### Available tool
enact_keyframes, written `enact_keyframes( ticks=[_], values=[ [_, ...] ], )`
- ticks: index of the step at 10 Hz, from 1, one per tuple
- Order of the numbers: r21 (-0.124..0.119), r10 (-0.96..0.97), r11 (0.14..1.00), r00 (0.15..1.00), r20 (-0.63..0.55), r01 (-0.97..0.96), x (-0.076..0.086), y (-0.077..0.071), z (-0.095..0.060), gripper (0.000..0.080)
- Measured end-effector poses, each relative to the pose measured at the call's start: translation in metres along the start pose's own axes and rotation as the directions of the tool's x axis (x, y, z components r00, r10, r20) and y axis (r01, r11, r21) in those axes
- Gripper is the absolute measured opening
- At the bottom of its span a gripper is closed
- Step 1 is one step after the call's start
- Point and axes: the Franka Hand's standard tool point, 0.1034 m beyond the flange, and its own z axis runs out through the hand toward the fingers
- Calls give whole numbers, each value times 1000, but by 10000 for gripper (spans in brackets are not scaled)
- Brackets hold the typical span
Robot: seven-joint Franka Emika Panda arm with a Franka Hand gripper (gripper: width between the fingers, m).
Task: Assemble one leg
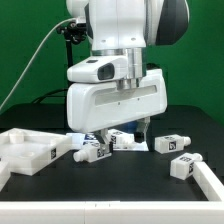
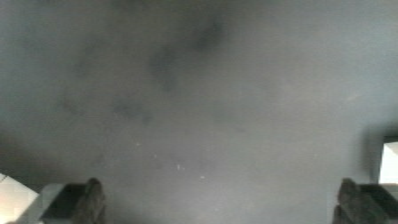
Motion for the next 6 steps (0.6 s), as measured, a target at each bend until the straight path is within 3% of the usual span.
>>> enact_keyframes(
  ticks=[2, 3, 4, 6],
  values=[
    [-2, -4, 1000, 1000, -1, 4, -1, -2, 1, 650],
    [-2, -9, 1000, 1000, 0, 9, -4, -9, 5, 650],
    [-9, 25, 1000, 1000, -7, -25, -4, -22, 5, 650],
    [-25, 60, 998, 998, -32, -61, 13, -66, 9, 650]
  ],
)
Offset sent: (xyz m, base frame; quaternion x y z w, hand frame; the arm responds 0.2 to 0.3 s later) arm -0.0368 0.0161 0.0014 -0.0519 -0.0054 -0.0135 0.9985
